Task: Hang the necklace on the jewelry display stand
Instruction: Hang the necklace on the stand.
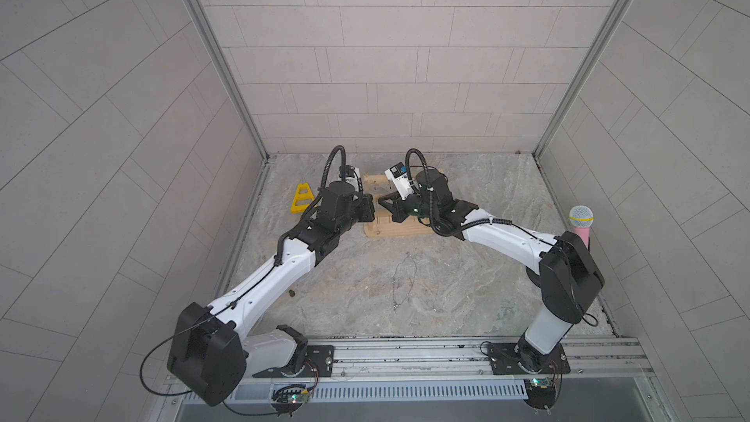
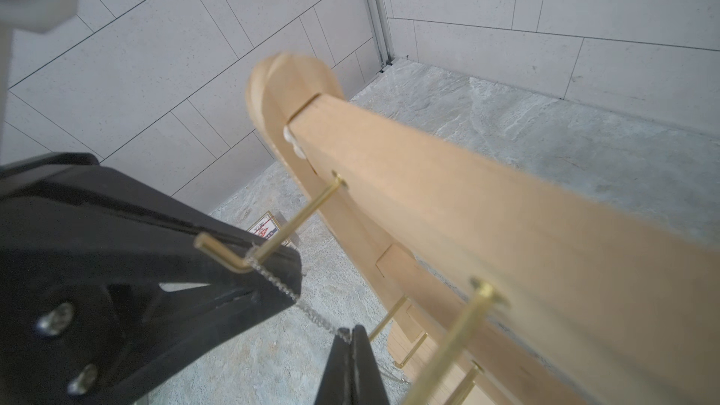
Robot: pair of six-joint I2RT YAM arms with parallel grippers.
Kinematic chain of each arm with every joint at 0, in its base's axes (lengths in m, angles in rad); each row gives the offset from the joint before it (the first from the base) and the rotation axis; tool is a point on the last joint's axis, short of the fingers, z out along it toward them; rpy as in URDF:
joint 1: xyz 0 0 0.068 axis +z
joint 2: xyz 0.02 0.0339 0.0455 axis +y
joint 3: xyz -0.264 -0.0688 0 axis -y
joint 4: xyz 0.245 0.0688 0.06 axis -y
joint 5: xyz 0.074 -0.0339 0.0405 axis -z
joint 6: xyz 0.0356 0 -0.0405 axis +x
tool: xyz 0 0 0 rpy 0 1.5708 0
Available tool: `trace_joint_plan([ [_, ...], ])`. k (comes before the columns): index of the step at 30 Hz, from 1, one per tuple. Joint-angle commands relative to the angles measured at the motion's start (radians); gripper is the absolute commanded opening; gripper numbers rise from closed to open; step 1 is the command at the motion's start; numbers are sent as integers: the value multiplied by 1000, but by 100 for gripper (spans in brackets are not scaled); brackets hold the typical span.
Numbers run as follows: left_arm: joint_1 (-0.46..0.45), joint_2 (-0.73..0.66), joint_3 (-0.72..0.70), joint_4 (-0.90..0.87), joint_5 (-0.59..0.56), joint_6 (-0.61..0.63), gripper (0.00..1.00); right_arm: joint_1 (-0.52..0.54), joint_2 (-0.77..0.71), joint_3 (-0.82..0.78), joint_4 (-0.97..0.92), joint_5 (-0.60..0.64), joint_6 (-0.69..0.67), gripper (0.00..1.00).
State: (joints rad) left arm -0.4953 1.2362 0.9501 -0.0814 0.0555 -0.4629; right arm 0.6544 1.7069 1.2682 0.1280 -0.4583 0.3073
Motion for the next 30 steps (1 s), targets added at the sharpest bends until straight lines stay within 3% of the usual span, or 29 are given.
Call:
trace_joint_plan([
  [1,5,12,24,-22,-35,9,0,4,-7,-10,-11,29,-6,3],
  [18,5,26,26,-37,-60,2,0,5,18,-6,10,50,16,10],
  [30,5,29,27,-46,-65,-2,6,4,16,-7,10,41,17,15],
])
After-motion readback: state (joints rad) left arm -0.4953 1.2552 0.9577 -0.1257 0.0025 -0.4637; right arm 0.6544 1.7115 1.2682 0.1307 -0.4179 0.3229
